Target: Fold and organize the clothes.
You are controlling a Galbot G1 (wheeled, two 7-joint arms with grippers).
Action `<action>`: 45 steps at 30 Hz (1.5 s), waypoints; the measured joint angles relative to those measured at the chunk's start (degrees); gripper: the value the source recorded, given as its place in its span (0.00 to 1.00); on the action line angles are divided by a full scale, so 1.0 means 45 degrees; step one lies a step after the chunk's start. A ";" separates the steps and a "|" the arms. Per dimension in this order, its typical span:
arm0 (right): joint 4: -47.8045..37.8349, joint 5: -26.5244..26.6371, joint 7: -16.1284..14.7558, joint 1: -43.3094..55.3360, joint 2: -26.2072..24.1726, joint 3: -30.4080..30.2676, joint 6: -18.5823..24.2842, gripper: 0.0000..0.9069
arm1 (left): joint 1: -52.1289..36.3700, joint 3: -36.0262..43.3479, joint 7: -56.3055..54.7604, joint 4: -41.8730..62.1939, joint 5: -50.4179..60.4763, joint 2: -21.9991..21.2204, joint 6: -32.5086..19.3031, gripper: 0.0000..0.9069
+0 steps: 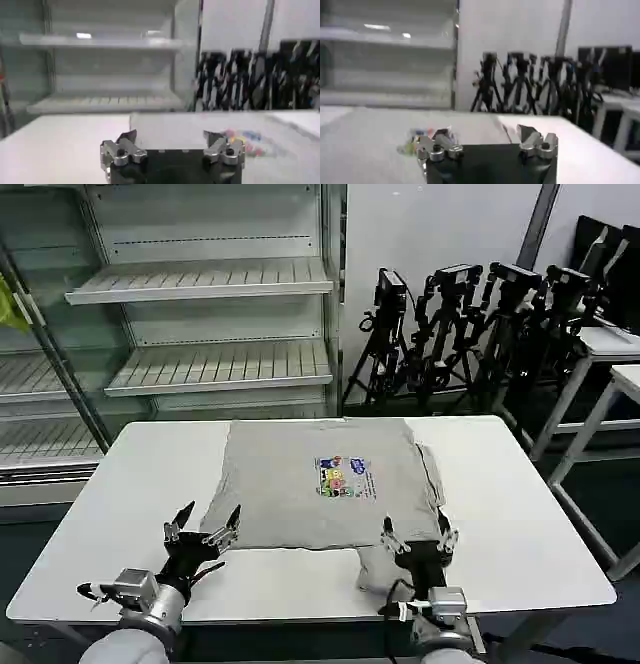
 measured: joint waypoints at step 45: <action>-0.0600 0.2249 0.0166 -0.2397 -0.1251 0.0789 -0.0926 0.00 | -0.0307 0.0589 -0.0538 0.1523 -0.2939 0.0993 0.1165 0.06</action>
